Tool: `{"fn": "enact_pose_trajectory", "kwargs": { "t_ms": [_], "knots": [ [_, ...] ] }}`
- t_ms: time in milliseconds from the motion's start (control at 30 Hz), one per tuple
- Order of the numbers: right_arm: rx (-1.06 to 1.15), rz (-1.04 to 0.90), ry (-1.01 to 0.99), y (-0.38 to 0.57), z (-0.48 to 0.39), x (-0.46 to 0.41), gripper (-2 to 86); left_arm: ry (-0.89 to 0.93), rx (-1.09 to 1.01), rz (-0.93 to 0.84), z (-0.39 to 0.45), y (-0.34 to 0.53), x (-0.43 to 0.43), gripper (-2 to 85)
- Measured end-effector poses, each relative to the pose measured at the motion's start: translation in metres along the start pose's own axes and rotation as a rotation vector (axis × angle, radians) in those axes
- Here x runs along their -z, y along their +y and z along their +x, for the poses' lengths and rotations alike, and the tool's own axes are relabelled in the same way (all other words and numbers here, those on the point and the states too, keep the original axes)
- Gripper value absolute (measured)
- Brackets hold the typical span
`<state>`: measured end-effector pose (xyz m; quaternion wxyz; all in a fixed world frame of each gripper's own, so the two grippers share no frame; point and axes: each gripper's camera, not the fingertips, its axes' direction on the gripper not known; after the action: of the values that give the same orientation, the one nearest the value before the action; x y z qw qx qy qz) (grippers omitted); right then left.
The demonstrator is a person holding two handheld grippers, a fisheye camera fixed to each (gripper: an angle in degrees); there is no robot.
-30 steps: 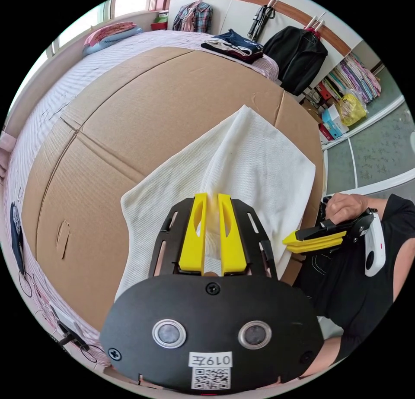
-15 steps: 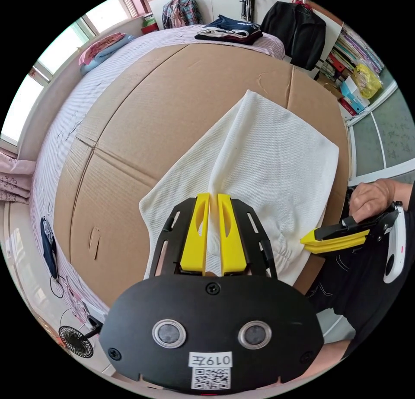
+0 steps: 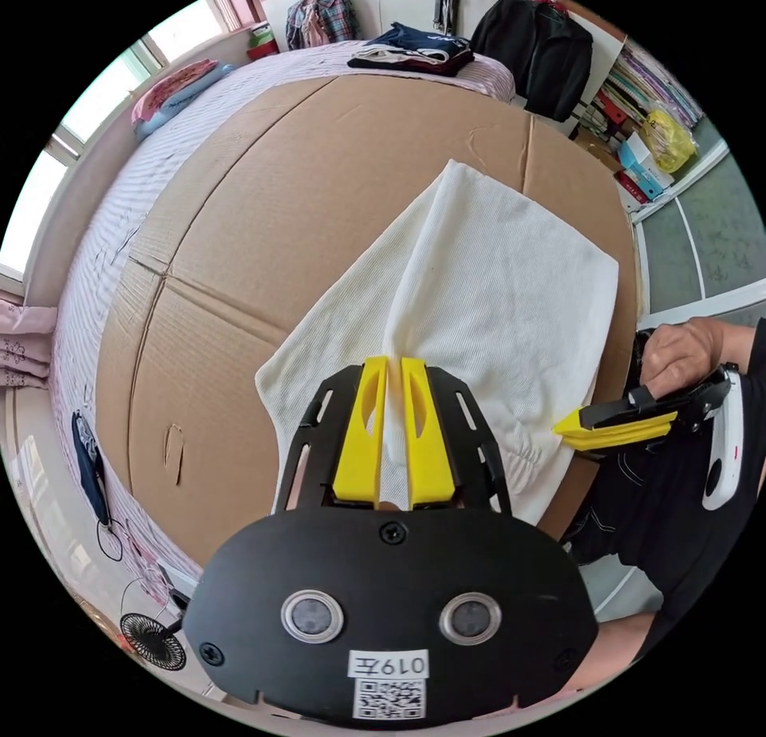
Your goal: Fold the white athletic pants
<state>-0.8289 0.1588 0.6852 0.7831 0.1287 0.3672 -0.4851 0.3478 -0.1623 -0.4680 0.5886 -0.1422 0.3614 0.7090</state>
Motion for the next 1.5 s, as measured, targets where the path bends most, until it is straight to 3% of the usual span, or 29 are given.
{"fn": "enact_pose_trajectory", "kwargs": {
  "t_ms": [267, 600, 1067, 1500],
  "knots": [
    [-0.012, -0.131, 0.038, 0.028, 0.011, 0.011, 8.0, 0.058, -0.021, 0.067, 0.005, -0.032, 0.028, 1.8],
    [-0.038, -0.111, 0.001, 0.024, -0.001, 0.014, 4.3, 0.015, -0.087, -0.021, 0.031, -0.093, 0.017, 1.4],
    [-0.116, -0.171, 0.051, 0.078, -0.002, 0.034, 6.3, 0.048, -0.065, 0.08, 0.05, -0.129, 0.04, 1.0],
    [-0.106, -0.187, 0.084, 0.081, -0.031, 0.033, 2.7, 0.051, -0.114, 0.023, 0.076, -0.181, 0.009, 0.7]
  ]
}}
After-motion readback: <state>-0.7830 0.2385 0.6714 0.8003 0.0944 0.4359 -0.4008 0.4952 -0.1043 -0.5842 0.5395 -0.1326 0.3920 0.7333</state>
